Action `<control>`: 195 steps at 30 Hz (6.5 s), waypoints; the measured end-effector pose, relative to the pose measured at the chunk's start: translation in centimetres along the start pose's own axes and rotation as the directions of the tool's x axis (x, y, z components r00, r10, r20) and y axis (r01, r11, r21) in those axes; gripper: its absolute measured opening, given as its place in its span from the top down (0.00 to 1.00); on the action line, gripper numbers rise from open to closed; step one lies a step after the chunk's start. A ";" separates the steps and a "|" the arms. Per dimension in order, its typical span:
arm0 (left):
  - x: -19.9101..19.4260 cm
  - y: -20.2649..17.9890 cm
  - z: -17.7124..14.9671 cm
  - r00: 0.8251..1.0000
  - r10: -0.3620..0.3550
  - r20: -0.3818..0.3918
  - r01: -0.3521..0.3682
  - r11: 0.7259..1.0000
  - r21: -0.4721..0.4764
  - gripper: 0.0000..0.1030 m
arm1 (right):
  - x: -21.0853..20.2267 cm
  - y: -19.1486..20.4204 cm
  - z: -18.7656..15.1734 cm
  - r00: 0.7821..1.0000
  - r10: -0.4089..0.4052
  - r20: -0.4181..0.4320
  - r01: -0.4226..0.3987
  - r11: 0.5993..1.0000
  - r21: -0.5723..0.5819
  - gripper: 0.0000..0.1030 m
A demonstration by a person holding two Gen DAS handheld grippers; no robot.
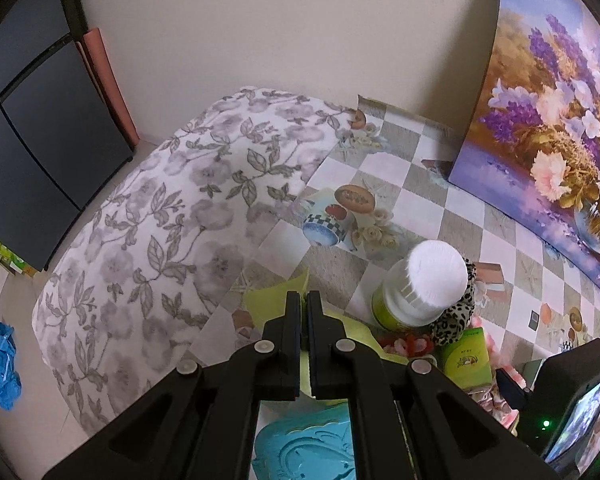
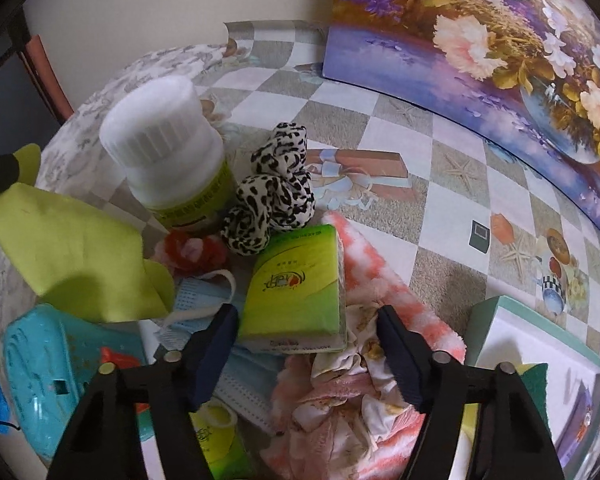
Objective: Organize soft objects
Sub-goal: 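Grasp the green tissue pack with the right tool while the left tool holds the lime cloth, then carry the tissue pack into the tray and open the right tool while the left tool carries the cloth, then lower the lime cloth into the tray and open the left tool, then move the left tool onto the red tape roll and close on it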
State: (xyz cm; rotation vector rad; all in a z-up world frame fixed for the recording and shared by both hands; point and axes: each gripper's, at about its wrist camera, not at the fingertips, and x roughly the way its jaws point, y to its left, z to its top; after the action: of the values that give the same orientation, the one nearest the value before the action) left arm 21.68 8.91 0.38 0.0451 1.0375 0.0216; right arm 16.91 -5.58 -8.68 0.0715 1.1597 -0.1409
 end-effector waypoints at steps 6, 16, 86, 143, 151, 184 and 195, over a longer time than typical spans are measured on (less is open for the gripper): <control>-0.4 0.0 0.1 1.000 -0.005 0.009 0.005 1.000 0.001 0.97 | -0.9 -0.4 0.1 1.000 0.011 0.014 -0.011 1.000 0.007 0.49; -3.0 -0.2 0.4 0.997 -0.025 0.071 0.025 1.000 0.008 0.97 | -4.7 -0.9 1.0 0.995 0.052 0.081 -0.054 0.998 0.017 0.50; -7.4 -23.0 -22.1 0.940 -0.177 -0.291 0.319 0.755 0.573 0.97 | -10.7 -25.4 -19.4 0.977 0.001 -0.211 0.114 0.839 0.532 0.49; -5.9 -15.7 -12.9 0.956 -0.181 -0.229 0.251 0.911 0.328 0.07 | -15.6 -23.0 -16.2 0.990 -0.123 -0.063 0.138 0.855 0.500 0.00; -3.9 -11.8 -11.2 0.946 -0.173 -0.275 0.236 0.947 0.216 0.07 | -13.6 -18.6 -14.1 0.993 -0.081 -0.082 0.107 0.909 0.402 0.00; 0.4 -10.2 -16.2 0.891 -0.145 -0.430 0.239 0.956 0.172 0.46 | -11.1 -14.8 -13.4 0.987 -0.041 -0.153 0.090 0.938 0.334 0.00; -0.5 -10.0 -15.2 0.898 -0.186 -0.400 0.265 0.952 0.153 0.47 | -10.7 -14.6 -13.2 0.986 -0.045 -0.160 0.096 0.939 0.330 0.00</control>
State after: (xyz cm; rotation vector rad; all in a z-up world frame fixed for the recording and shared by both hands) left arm 8.33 -0.65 -7.38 0.1096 1.4285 -0.3012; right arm -1.48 -17.51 -3.89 0.3490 1.2803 -0.4037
